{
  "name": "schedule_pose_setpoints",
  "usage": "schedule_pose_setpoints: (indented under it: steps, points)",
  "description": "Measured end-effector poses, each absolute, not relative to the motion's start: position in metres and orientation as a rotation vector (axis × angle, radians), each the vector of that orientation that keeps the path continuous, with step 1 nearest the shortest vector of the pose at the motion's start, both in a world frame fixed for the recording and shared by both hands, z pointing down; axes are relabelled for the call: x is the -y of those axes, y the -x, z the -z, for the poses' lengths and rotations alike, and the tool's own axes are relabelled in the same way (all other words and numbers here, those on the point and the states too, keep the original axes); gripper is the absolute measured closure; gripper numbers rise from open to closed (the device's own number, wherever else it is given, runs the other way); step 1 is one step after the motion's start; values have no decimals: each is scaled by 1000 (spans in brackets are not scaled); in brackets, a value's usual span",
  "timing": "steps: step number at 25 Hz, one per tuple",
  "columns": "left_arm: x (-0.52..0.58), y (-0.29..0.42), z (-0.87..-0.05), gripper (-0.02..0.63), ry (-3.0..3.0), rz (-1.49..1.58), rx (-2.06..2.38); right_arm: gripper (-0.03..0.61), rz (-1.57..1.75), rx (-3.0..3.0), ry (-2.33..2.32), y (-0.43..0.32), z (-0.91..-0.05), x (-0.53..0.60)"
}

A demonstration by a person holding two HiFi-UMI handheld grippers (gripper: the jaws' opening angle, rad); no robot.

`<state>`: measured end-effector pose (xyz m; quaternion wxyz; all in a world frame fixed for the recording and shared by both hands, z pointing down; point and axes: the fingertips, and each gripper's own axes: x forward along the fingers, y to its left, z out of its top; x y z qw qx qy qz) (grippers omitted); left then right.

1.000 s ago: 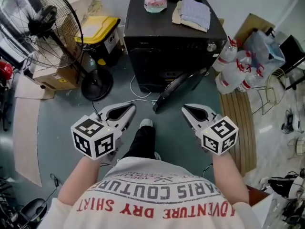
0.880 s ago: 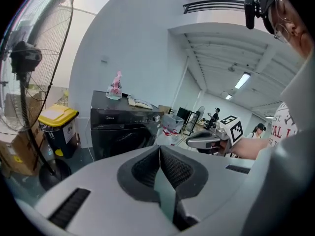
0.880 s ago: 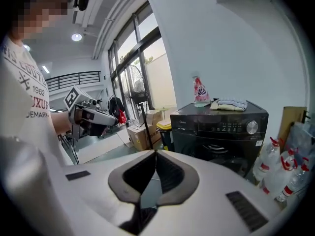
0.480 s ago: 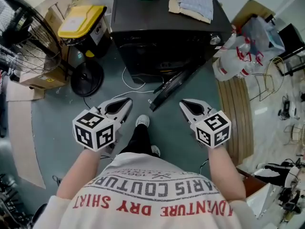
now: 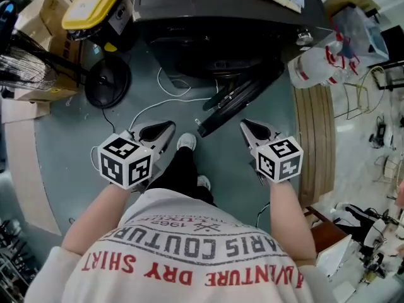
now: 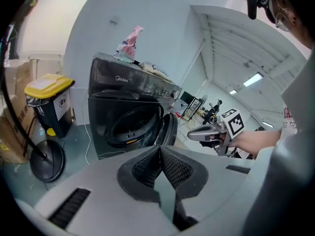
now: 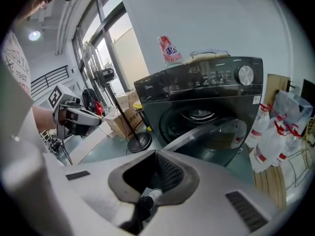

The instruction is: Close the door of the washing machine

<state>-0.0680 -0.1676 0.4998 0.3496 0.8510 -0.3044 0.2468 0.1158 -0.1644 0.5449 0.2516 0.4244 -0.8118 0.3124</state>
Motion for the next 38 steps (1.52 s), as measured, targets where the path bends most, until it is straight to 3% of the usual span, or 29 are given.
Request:
schedule_pose_setpoints:
  steps: [14,38]
  points:
    - [190,67,-551,584,-2148,-742,753,555,-964,2097,-1194,-131,-615,185]
    - [212,97,-575,584,-2060,-733,802,557,-1034,2173,-1175,-101,-618,228]
